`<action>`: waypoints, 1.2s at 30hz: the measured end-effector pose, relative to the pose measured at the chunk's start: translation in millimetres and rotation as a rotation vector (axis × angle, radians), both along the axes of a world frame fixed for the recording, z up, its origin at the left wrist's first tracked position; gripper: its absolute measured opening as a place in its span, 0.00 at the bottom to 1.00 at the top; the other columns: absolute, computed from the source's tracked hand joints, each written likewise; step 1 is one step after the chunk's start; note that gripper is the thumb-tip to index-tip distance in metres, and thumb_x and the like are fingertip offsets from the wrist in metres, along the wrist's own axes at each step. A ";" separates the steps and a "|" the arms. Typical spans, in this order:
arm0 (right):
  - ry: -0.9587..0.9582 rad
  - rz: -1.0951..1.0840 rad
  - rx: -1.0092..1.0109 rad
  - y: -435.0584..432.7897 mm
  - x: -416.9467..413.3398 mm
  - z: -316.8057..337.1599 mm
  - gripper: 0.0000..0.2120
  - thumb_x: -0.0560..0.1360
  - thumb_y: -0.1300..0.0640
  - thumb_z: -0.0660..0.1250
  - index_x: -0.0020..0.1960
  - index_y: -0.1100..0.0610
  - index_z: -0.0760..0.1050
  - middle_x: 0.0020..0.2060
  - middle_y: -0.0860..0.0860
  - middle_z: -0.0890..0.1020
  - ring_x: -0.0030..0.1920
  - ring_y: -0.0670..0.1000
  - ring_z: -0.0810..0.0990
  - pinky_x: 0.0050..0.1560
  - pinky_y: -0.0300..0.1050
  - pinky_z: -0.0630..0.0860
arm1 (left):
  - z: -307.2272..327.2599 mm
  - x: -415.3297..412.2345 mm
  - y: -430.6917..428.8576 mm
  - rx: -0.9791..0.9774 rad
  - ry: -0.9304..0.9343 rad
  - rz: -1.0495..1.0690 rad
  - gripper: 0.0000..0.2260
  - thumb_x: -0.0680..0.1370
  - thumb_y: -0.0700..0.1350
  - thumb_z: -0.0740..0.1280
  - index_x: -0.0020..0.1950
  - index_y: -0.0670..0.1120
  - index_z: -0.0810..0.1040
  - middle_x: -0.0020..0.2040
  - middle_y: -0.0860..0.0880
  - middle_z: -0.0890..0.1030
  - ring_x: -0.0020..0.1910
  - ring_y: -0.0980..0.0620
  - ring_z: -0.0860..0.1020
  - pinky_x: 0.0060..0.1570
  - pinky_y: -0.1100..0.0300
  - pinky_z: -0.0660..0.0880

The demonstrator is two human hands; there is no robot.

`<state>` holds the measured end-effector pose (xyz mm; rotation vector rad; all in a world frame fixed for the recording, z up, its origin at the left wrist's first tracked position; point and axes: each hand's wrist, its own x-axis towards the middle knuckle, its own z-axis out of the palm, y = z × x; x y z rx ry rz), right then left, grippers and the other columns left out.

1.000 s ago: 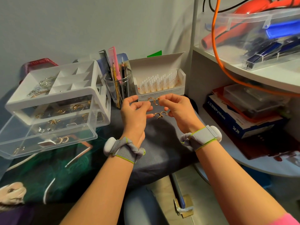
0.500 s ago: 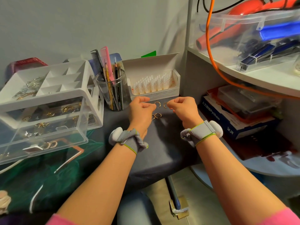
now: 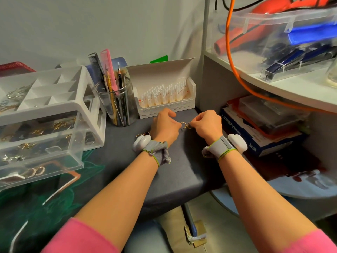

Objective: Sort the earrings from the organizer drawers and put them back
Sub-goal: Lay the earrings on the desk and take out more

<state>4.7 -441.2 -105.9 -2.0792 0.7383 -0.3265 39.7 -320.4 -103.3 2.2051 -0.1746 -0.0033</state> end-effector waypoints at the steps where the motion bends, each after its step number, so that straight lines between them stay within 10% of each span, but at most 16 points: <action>1: 0.006 0.004 -0.003 -0.4 0.2 -0.6 0.01 0.68 0.58 0.73 0.39 0.56 0.83 0.42 0.57 0.84 0.44 0.56 0.82 0.48 0.52 0.81 | 0.2 0.5 -1.2 0.027 0.000 -0.002 0.10 0.72 0.42 0.72 0.50 0.51 0.76 0.40 0.54 0.83 0.47 0.48 0.81 0.49 0.51 0.77; 28: -0.085 -0.018 -0.026 18.7 -3.1 15.7 0.04 0.73 0.58 0.68 0.42 0.55 0.81 0.44 0.55 0.83 0.46 0.55 0.81 0.48 0.52 0.80 | 21.3 -3.1 10.0 0.049 -0.008 0.000 0.10 0.73 0.44 0.71 0.53 0.50 0.77 0.43 0.51 0.82 0.47 0.47 0.81 0.51 0.50 0.78; 36: -0.206 0.011 -0.009 41.0 -12.4 47.1 0.05 0.71 0.58 0.67 0.39 0.56 0.81 0.40 0.55 0.83 0.43 0.56 0.81 0.44 0.47 0.78 | 53.9 -15.1 28.5 -0.069 -0.069 0.033 0.09 0.70 0.42 0.71 0.38 0.53 0.74 0.43 0.45 0.84 0.46 0.44 0.82 0.49 0.50 0.79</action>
